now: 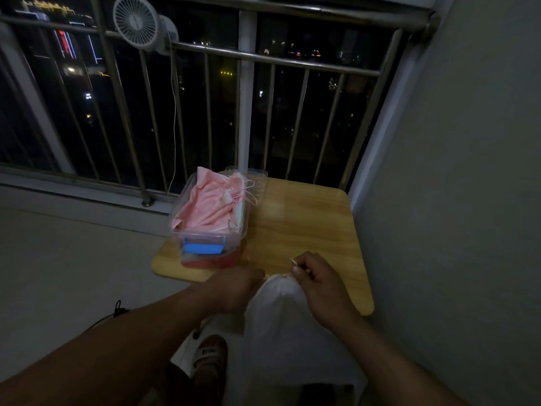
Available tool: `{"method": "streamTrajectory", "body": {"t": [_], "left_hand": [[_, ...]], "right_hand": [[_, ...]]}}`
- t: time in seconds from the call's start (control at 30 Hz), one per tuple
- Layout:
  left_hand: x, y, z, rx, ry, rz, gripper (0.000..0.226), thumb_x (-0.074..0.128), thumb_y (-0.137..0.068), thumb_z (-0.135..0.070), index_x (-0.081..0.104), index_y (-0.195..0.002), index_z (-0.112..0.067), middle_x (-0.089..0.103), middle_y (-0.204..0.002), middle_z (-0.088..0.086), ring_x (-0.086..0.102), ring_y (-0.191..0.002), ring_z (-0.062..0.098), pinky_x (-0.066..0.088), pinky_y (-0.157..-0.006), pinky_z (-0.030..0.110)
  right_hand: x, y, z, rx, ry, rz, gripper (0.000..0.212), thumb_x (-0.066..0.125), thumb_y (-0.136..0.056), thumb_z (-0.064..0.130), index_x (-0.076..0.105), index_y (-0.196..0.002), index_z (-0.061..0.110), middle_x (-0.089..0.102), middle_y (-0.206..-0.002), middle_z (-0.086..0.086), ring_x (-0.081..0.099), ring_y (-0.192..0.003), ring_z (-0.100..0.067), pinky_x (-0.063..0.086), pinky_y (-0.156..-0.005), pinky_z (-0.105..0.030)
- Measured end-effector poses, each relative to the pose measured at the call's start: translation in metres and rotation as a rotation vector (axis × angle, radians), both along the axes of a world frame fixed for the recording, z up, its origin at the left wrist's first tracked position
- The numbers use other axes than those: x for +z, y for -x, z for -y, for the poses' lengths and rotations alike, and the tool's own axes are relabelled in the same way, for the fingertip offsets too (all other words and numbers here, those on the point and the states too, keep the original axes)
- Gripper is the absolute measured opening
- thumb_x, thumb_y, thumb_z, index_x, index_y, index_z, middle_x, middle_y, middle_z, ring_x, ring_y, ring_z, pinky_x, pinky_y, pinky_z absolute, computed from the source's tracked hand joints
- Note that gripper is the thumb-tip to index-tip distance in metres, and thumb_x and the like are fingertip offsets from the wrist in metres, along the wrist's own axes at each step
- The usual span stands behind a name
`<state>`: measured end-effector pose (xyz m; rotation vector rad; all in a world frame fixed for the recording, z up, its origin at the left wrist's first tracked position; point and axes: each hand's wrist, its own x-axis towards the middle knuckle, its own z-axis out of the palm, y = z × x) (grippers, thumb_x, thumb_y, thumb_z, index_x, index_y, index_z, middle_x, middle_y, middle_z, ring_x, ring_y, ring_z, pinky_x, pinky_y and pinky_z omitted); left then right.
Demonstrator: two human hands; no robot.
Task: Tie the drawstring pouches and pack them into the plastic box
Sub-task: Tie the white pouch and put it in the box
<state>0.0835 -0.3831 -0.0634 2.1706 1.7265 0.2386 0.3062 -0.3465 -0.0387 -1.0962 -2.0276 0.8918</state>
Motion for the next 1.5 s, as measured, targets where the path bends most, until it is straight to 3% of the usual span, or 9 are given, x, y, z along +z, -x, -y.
{"method": "streamTrajectory", "body": {"t": [0.2,0.4,0.63,0.77,0.93,1.1,1.3,1.4,1.5], "left_hand": [[-0.011,-0.007,0.016,-0.002,-0.109,-0.27,0.036,0.037,-0.107,-0.038,0.051,-0.138,-0.027,0.071,-0.114,0.007,0.068,-0.101,0.029,0.048,-0.079,0.035],[-0.026,0.0,0.015,0.06,-0.192,-0.462,0.03,0.04,-0.104,-0.038,0.05,-0.13,-0.029,0.073,-0.105,0.005,0.071,-0.093,0.028,0.056,-0.077,0.037],[0.02,-0.026,0.028,0.492,0.244,1.139,0.044,0.038,-0.105,-0.058,0.071,-0.115,-0.032,0.078,-0.109,-0.004,0.074,-0.1,0.013,0.057,-0.086,0.034],[0.038,-0.04,0.019,0.362,0.268,1.051,0.025,0.065,-0.1,-0.032,0.073,-0.116,-0.014,0.078,-0.108,0.009,0.075,-0.1,0.027,0.059,-0.093,0.049],[0.05,-0.032,-0.009,0.484,0.21,1.318,0.023,0.062,-0.101,-0.021,0.066,-0.118,-0.006,0.076,-0.1,0.016,0.074,-0.088,0.031,0.062,-0.079,0.048],[0.054,-0.023,-0.02,0.55,0.159,1.305,0.027,0.064,-0.1,-0.027,0.066,-0.121,-0.009,0.074,-0.112,0.017,0.074,-0.099,0.033,0.059,-0.09,0.058],[0.064,-0.013,-0.006,0.349,0.414,1.169,0.035,0.064,-0.098,-0.026,0.066,-0.126,-0.004,0.074,-0.119,0.017,0.07,-0.112,0.034,0.057,-0.098,0.049],[0.062,-0.015,-0.011,0.424,0.299,1.085,0.03,0.067,-0.098,-0.024,0.068,-0.123,-0.007,0.077,-0.111,0.013,0.074,-0.103,0.031,0.057,-0.098,0.052],[0.061,-0.014,-0.018,0.511,0.213,1.148,0.029,0.068,-0.098,-0.024,0.068,-0.123,-0.009,0.077,-0.109,0.014,0.075,-0.101,0.034,0.056,-0.098,0.057]], "right_hand": [[-0.006,-0.002,-0.001,-0.073,-0.03,-0.05,0.026,0.062,-0.1,0.014,0.06,-0.081,0.031,0.055,-0.092,0.018,0.057,-0.089,-0.002,0.038,-0.072,-0.009],[-0.006,0.002,-0.003,-0.137,0.059,-0.113,0.023,0.063,-0.099,0.014,0.063,-0.081,0.028,0.062,-0.093,0.01,0.059,-0.086,-0.001,0.041,-0.073,-0.013],[0.024,-0.008,-0.033,-0.245,0.122,-0.118,0.02,0.055,-0.105,0.029,0.064,-0.09,0.018,0.067,-0.086,0.004,0.061,-0.079,-0.01,0.044,-0.065,-0.023],[0.039,-0.013,-0.065,-0.325,0.333,-0.244,0.021,0.059,-0.1,0.037,0.07,-0.09,0.022,0.073,-0.092,-0.002,0.07,-0.1,-0.033,0.055,-0.082,-0.04],[0.057,-0.054,-0.067,0.071,0.84,-0.345,0.059,0.058,-0.096,0.059,0.071,-0.127,0.01,0.072,-0.125,-0.016,0.067,-0.119,-0.036,0.049,-0.107,-0.051],[0.044,-0.068,-0.059,0.032,0.642,-0.034,0.029,0.072,-0.094,0.026,0.072,-0.119,0.011,0.076,-0.115,-0.014,0.073,-0.105,-0.033,0.059,-0.094,-0.047],[0.047,-0.079,-0.068,-0.145,0.847,-0.299,0.031,0.07,-0.093,0.015,0.07,-0.117,-0.003,0.075,-0.108,-0.025,0.073,-0.095,-0.04,0.06,-0.088,-0.051],[0.053,-0.083,-0.066,-0.109,0.882,-0.336,0.025,0.064,-0.098,0.015,0.07,-0.113,-0.004,0.076,-0.103,-0.023,0.075,-0.084,-0.034,0.063,-0.07,-0.038],[0.045,-0.086,-0.067,-0.049,0.829,-0.277,0.03,0.065,-0.095,0.009,0.068,-0.121,-0.004,0.074,-0.114,-0.024,0.073,-0.098,-0.037,0.062,-0.081,-0.042]]}}
